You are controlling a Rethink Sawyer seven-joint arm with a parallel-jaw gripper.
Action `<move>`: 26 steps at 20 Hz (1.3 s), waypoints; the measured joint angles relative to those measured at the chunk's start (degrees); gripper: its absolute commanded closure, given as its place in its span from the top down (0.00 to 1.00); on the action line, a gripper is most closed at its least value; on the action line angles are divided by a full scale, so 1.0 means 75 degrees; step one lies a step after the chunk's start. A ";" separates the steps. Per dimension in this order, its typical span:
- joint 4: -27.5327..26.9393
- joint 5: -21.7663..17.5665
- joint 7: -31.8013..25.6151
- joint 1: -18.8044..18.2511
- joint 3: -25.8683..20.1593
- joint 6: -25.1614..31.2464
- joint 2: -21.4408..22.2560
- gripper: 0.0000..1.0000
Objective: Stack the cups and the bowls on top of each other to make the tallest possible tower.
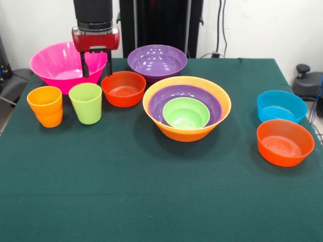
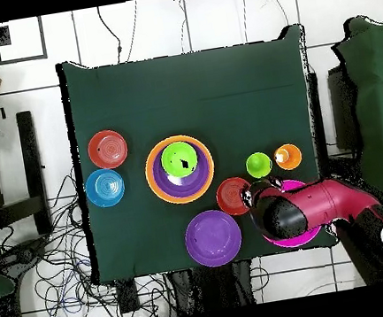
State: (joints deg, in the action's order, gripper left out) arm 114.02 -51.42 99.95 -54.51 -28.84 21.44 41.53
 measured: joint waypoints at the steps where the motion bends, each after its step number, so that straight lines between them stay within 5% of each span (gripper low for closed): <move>1: 0.0000 0.0000 0.0000 -0.0034 0.0000 0.0000 -0.0041 1.00; 12: 0.0006 0.0002 0.0000 -0.0061 -0.0002 0.0000 -0.0006 1.00; 26: 0.0452 0.0349 0.0000 -0.0436 -0.0024 0.0000 0.1413 1.00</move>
State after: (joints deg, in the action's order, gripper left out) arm 117.41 -48.80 99.95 -57.78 -29.02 21.44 52.13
